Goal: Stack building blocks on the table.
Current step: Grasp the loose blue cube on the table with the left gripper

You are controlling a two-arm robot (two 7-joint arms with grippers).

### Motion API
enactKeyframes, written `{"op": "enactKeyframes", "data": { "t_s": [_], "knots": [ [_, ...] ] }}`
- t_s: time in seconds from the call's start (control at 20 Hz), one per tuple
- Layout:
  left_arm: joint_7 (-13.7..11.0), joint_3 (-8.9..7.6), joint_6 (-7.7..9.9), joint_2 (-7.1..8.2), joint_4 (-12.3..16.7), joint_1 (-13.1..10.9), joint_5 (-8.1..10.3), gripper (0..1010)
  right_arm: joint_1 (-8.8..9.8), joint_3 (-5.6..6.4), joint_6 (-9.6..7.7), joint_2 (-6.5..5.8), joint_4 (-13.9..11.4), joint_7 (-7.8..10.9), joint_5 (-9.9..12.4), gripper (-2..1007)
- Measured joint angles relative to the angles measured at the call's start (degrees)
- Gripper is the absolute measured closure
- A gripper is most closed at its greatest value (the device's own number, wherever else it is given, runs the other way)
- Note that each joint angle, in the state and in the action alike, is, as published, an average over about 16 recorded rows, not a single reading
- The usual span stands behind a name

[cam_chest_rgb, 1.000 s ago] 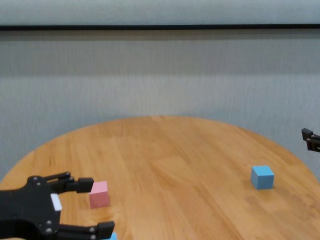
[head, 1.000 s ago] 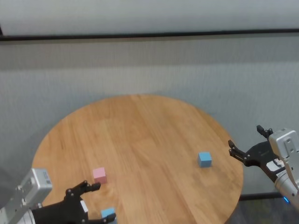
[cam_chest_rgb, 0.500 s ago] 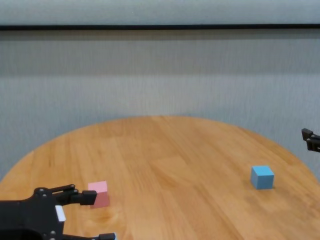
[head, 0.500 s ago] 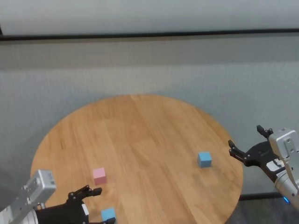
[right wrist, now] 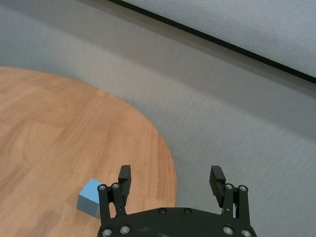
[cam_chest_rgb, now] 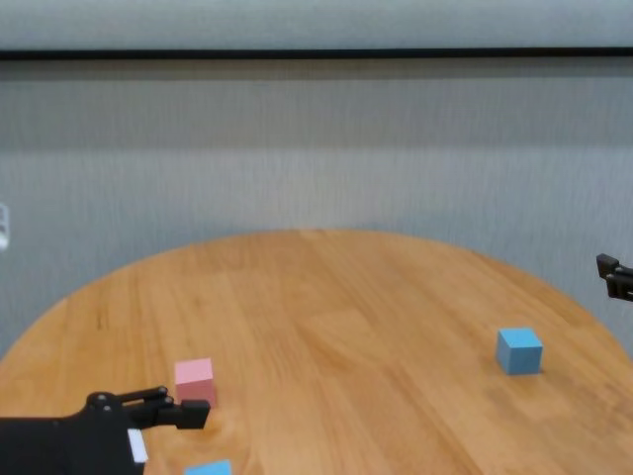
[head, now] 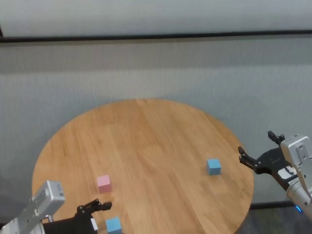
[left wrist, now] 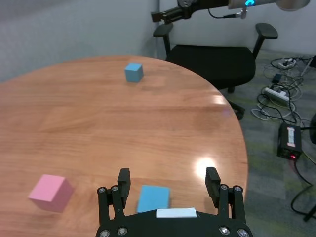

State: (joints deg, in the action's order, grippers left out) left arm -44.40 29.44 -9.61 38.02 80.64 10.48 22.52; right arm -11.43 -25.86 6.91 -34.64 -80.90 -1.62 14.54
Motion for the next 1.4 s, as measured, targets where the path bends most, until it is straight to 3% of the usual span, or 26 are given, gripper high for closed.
{"op": "enactKeyframes", "data": {
  "t_s": [0.85, 1.4],
  "knots": [
    [0.4, 1.88, -0.84, -2.81, -5.6, 2.8, -3.07, 11, 0.00, 0.00, 0.00, 0.00, 0.0, 0.00, 0.0, 2],
    [0.0, 2.12, -0.95, -3.18, -6.5, 3.3, -3.46, 11, 0.00, 0.00, 0.00, 0.00, 0.0, 0.00, 0.0, 2]
  ]
}}
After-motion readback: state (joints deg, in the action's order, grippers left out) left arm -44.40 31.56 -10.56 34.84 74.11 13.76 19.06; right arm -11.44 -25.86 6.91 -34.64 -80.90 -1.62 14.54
